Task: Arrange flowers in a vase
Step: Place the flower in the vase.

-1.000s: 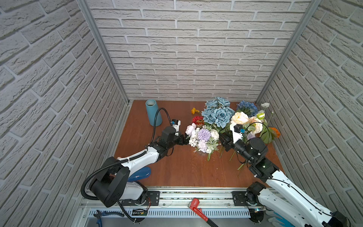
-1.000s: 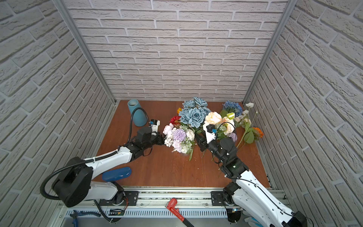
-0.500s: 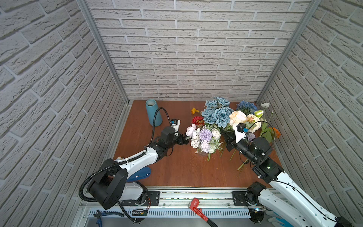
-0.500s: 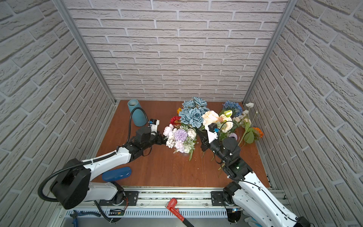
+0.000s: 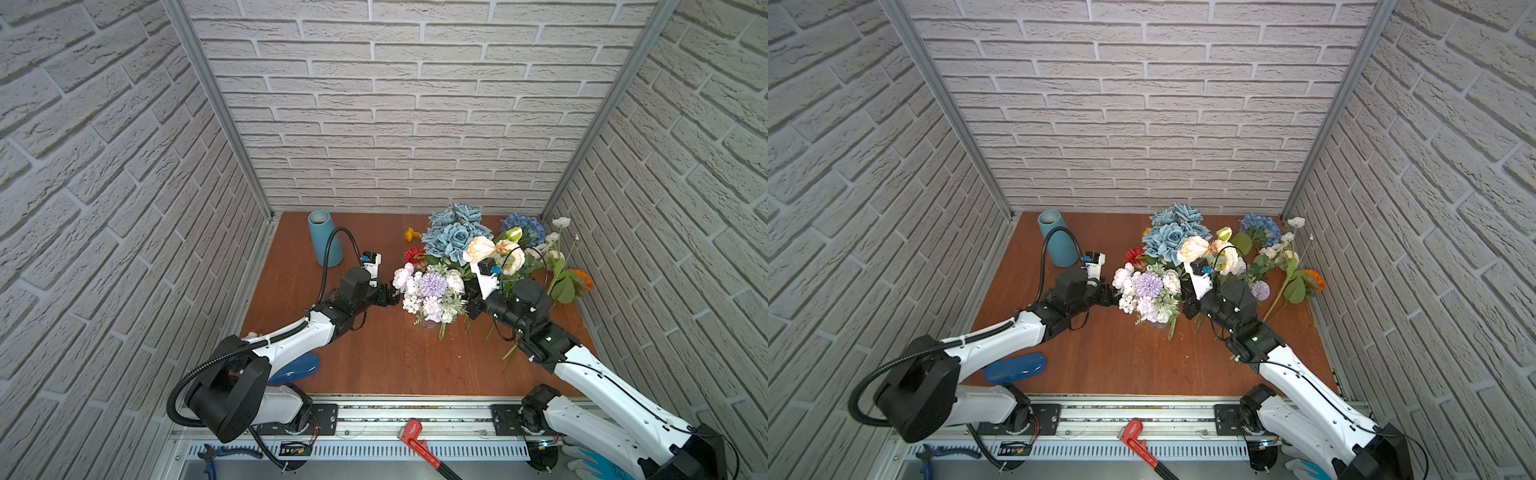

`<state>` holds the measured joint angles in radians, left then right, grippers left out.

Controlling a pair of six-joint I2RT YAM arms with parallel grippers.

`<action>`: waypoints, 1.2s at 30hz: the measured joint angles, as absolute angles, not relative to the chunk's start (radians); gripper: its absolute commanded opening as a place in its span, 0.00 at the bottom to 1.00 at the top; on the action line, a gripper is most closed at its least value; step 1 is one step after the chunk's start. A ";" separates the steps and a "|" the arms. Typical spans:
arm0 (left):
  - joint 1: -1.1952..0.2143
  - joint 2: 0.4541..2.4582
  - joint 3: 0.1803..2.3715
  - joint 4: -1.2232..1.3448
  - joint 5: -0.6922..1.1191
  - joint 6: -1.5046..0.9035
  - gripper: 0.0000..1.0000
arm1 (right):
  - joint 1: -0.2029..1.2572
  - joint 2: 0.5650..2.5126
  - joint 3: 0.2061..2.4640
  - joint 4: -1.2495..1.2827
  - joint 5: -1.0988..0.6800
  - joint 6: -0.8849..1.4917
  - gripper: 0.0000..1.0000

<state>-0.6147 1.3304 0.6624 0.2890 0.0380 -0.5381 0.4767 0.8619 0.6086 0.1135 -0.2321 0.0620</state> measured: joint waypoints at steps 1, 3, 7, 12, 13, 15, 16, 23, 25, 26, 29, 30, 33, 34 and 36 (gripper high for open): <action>-0.616 1.331 0.662 0.289 0.038 -0.538 0.98 | 0.477 0.864 0.615 0.103 -0.237 0.058 0.10; -0.617 1.333 0.662 0.290 0.038 -0.538 0.98 | 0.477 0.865 0.629 0.073 -0.241 0.048 0.14; -0.617 1.335 0.662 0.291 0.038 -0.538 0.98 | 0.476 0.837 0.636 0.010 -0.234 0.031 0.35; -0.617 1.335 0.662 0.291 0.038 -0.538 0.98 | 0.476 0.758 0.636 -0.060 -0.205 0.028 0.50; -0.618 1.335 0.662 0.291 0.038 -0.538 0.98 | 0.476 0.740 0.636 -0.074 -0.200 0.026 0.52; -0.618 1.335 0.662 0.291 0.038 -0.538 0.98 | 0.476 0.712 0.638 -0.111 -0.194 0.019 0.53; -0.617 1.336 0.662 0.291 0.038 -0.538 0.98 | 0.476 0.700 0.641 -0.133 -0.192 0.016 0.54; -0.615 1.350 0.663 0.292 0.037 -0.539 0.98 | 0.476 0.624 0.649 -0.276 -0.189 0.010 0.64; -0.610 1.350 0.663 0.293 0.034 -0.542 0.98 | 0.476 0.599 0.635 -0.292 -0.200 0.019 0.99; -0.607 1.350 0.664 0.293 0.033 -0.543 0.98 | 0.476 0.587 0.626 -0.295 -0.206 0.022 1.00; -0.594 1.350 0.665 0.294 0.027 -0.551 0.98 | 0.476 0.577 0.584 -0.290 -0.239 0.027 0.99; -0.588 1.350 0.666 0.294 0.025 -0.553 0.98 | 0.476 0.580 0.562 -0.278 -0.253 0.033 1.00; -0.576 1.349 0.666 0.294 0.020 -0.556 0.98 | 0.477 0.602 0.483 -0.209 -0.288 0.061 1.00; -0.573 1.349 0.667 0.294 0.019 -0.558 0.98 | 0.480 0.610 0.447 -0.171 -0.292 0.072 0.99; -0.569 1.349 0.667 0.293 0.019 -0.561 0.98 | 0.488 0.622 0.383 -0.098 -0.287 0.076 1.00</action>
<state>-0.5694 1.3495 0.6666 0.2928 0.0189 -0.5613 0.4885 0.6224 0.3828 -0.0982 -0.2874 0.0765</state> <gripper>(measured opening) 0.983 0.995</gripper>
